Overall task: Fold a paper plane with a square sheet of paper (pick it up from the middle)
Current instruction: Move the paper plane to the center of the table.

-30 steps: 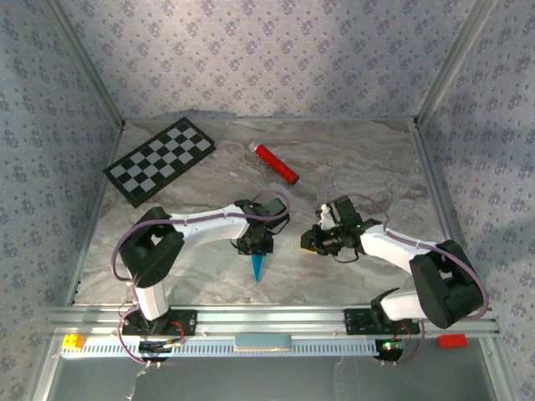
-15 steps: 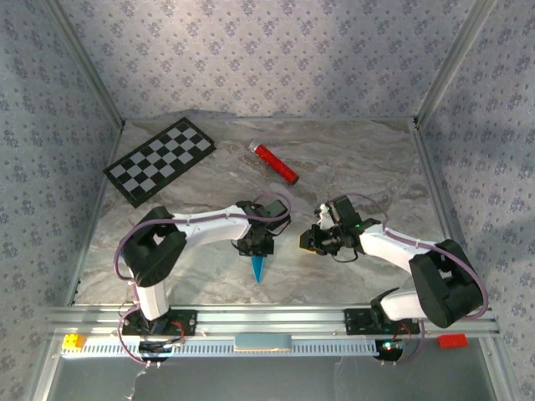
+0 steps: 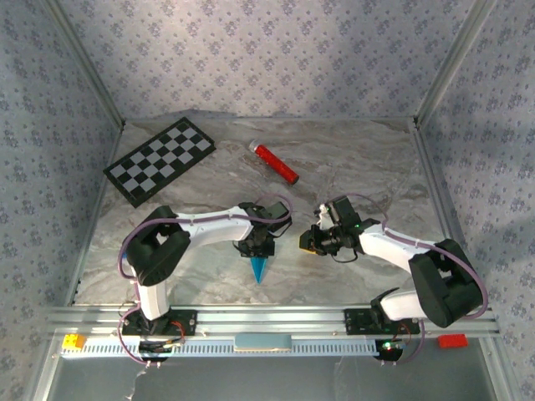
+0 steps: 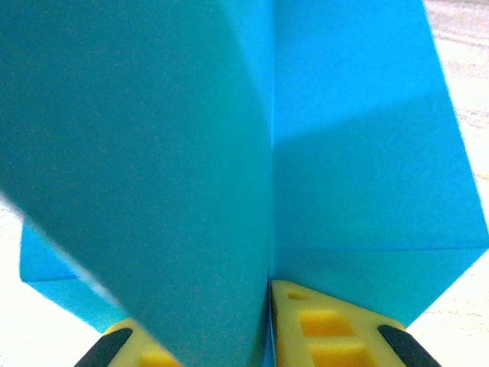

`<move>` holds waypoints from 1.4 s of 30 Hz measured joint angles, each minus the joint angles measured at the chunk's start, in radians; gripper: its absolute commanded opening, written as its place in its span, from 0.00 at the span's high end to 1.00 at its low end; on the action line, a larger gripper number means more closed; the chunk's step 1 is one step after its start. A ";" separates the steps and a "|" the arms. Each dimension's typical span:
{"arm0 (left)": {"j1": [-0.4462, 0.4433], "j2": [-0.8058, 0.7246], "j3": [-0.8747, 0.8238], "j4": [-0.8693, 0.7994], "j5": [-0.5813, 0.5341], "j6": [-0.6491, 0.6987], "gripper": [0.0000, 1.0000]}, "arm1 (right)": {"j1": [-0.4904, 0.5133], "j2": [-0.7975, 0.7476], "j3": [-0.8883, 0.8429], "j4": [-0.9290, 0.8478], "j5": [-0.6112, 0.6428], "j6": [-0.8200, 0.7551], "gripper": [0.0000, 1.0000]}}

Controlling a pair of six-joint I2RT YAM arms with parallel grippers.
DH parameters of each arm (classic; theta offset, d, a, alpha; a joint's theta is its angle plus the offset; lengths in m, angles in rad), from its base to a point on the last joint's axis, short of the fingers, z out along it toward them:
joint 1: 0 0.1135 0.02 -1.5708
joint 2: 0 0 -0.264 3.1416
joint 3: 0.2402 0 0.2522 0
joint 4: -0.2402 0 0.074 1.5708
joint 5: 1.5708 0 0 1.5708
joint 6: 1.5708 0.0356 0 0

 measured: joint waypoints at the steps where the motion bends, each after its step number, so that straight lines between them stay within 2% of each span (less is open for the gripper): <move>1: 0.000 0.000 -0.001 0.001 -0.001 -0.003 0.80 | 0.001 0.000 0.000 0.000 0.000 0.000 0.81; 8: 0.000 0.003 -0.014 0.009 -0.018 -0.015 0.79 | 0.003 0.002 0.001 0.000 0.003 0.000 0.81; 27: -0.001 0.010 -0.023 0.033 -0.052 -0.051 0.64 | 0.000 -0.018 0.024 -0.024 0.061 0.000 0.81; 42: 0.046 0.077 0.071 0.031 -0.061 -0.028 0.57 | -0.055 -0.102 0.013 -0.051 0.105 0.001 0.79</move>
